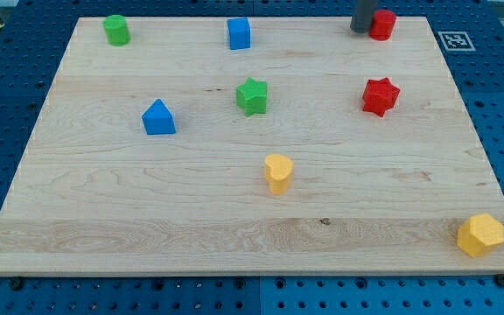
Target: Move the arm towards the blue cube
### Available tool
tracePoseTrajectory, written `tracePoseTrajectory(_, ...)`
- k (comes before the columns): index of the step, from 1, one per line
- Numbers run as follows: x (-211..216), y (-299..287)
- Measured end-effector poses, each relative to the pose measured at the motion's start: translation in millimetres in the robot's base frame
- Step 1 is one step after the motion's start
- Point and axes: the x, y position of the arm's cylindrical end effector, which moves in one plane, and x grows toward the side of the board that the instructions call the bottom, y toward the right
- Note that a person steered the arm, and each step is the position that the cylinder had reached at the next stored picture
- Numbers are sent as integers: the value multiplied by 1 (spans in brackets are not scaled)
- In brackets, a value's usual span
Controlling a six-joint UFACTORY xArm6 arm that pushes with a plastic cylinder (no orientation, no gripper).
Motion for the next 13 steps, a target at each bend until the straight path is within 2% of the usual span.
tracePoseTrajectory(3,-3,-58)
tracePoseTrajectory(9,-11,-108)
tracePoseTrajectory(13,-19,-171)
